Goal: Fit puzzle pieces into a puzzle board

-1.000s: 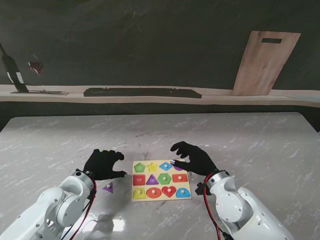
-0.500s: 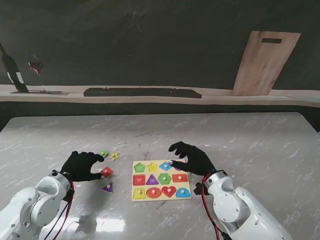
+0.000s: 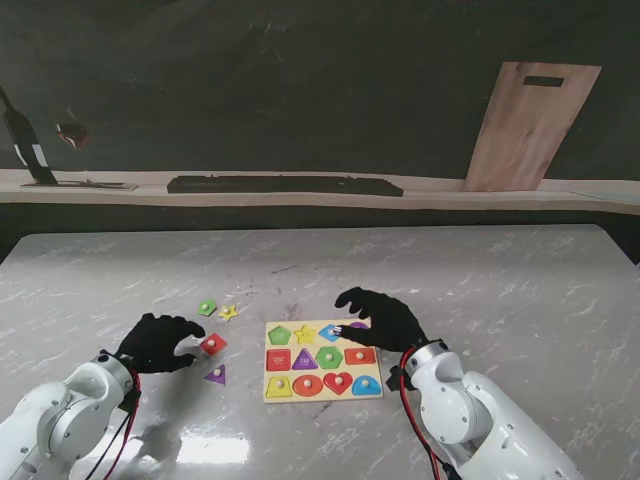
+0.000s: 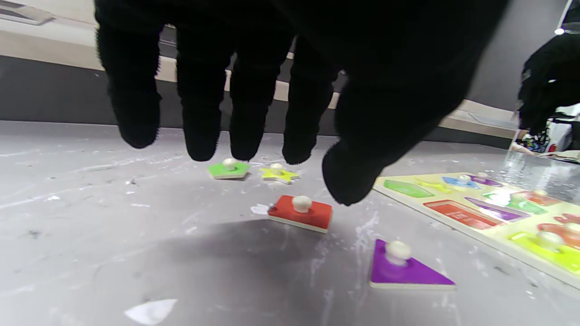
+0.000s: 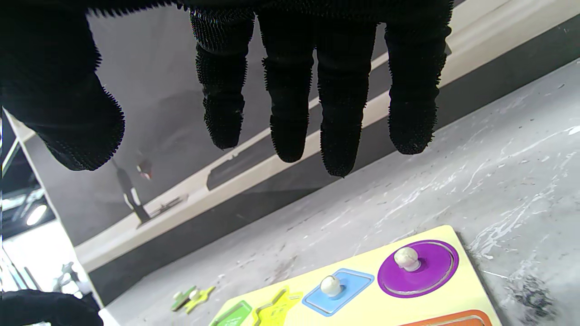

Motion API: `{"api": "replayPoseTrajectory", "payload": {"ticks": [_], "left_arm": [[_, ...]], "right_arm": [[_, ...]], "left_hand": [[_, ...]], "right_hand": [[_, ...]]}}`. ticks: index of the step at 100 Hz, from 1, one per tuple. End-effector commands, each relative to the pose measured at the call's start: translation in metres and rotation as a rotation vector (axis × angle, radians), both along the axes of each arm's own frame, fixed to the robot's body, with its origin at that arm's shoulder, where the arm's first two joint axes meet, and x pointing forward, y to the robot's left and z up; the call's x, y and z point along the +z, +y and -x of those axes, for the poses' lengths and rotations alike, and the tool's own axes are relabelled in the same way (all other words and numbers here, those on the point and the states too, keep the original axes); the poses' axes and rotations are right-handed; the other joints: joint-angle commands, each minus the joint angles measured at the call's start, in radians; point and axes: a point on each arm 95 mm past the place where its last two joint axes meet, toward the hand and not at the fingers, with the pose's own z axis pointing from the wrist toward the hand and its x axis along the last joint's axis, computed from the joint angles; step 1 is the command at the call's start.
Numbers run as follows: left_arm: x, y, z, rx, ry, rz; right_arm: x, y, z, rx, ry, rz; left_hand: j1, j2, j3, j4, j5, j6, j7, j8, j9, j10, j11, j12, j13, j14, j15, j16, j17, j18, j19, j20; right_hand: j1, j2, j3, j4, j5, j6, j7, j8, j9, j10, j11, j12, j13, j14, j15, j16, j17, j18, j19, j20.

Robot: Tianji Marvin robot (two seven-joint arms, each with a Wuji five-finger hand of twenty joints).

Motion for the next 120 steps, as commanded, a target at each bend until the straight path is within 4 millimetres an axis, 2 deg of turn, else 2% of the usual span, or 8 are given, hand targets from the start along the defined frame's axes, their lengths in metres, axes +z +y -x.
{"api": "replayPoseTrajectory", "payload": {"ticks": [1, 30, 60, 74, 93, 96, 120], "left_arm": [[-0.005, -0.006, 0.006, -0.033, 0.010, 0.006], [-0.009, -0.023, 0.019, -0.108, 0.057, 0.008], [-0.015, -0.033, 0.020, -0.127, 0.075, 0.003], [-0.017, -0.034, 0.018, -0.125, 0.054, -0.005], [-0.019, -0.034, 0.015, -0.133, 0.027, -0.030], [-0.019, -0.035, 0.015, -0.134, 0.026, -0.032], [-0.022, -0.038, 0.013, -0.134, 0.028, -0.028]], "right_arm": [[-0.003, 0.001, 0.002, -0.001, 0.005, 0.007], [-0.003, 0.001, 0.001, -0.004, 0.006, 0.013], [-0.003, 0.001, 0.001, -0.006, 0.004, 0.019], [-0.002, 0.001, 0.001, -0.006, 0.005, 0.020], [-0.002, 0.001, 0.001, -0.008, 0.008, 0.020], [-0.002, 0.001, 0.001, -0.008, 0.009, 0.020], [-0.003, 0.001, 0.000, -0.009, 0.012, 0.021]], "left_hand": [[0.017, -0.015, 0.033, 0.037, 0.025, -0.015, 0.020, 0.014, 0.024, -0.022, 0.032, 0.024, 0.035, -0.033, 0.037, 0.025, 0.009, -0.072, 0.029, 0.016], [0.014, -0.026, 0.053, 0.034, 0.048, -0.012, 0.050, 0.021, 0.072, -0.034, 0.061, 0.053, 0.081, -0.040, 0.079, 0.052, 0.037, -0.073, 0.053, 0.023], [0.014, -0.037, 0.075, 0.034, 0.076, -0.022, 0.100, 0.038, 0.131, -0.041, 0.088, 0.064, 0.129, -0.044, 0.108, 0.061, 0.070, -0.076, 0.090, 0.033], [0.033, -0.070, 0.089, 0.003, 0.083, -0.029, 0.147, 0.053, 0.153, -0.043, 0.104, 0.066, 0.151, -0.045, 0.124, 0.059, 0.085, -0.075, 0.108, 0.038], [0.043, -0.087, 0.102, -0.011, 0.083, -0.032, 0.180, 0.053, 0.171, -0.047, 0.110, 0.103, 0.165, -0.050, 0.135, 0.052, 0.099, -0.080, 0.120, 0.042], [0.045, -0.092, 0.107, -0.020, 0.081, -0.032, 0.195, 0.050, 0.177, -0.049, 0.102, 0.127, 0.168, -0.051, 0.139, 0.049, 0.100, -0.080, 0.123, 0.043], [0.058, -0.112, 0.107, -0.033, 0.088, -0.033, 0.230, 0.053, 0.200, -0.049, 0.094, 0.153, 0.181, -0.049, 0.151, 0.047, 0.110, -0.078, 0.133, 0.047]], "right_hand": [[-0.036, 0.019, -0.011, 0.041, 0.008, -0.029, 0.002, 0.010, 0.026, -0.031, 0.014, 0.009, 0.017, -0.026, 0.017, 0.012, 0.001, 0.006, 0.019, 0.014], [-0.035, 0.020, -0.008, 0.041, 0.007, -0.029, 0.001, 0.009, 0.027, -0.031, 0.015, 0.009, 0.017, -0.026, 0.017, 0.012, 0.001, 0.006, 0.019, 0.014], [-0.034, 0.020, -0.008, 0.042, 0.006, -0.029, 0.002, 0.009, 0.026, -0.031, 0.014, 0.009, 0.017, -0.026, 0.017, 0.011, 0.000, 0.007, 0.020, 0.014], [-0.033, 0.020, -0.009, 0.042, 0.008, -0.029, 0.001, 0.008, 0.027, -0.032, 0.015, 0.009, 0.018, -0.027, 0.017, 0.011, 0.000, 0.007, 0.019, 0.013], [-0.033, 0.021, -0.009, 0.042, 0.008, -0.029, 0.002, 0.008, 0.028, -0.031, 0.015, 0.009, 0.017, -0.026, 0.016, 0.011, 0.000, 0.006, 0.020, 0.013], [-0.034, 0.020, -0.009, 0.042, 0.008, -0.029, 0.002, 0.008, 0.029, -0.032, 0.015, 0.009, 0.017, -0.027, 0.017, 0.011, 0.000, 0.006, 0.020, 0.013], [-0.034, 0.020, -0.008, 0.042, 0.005, -0.030, 0.001, 0.008, 0.028, -0.033, 0.014, 0.009, 0.017, -0.027, 0.016, 0.011, 0.000, 0.007, 0.020, 0.013]]}}
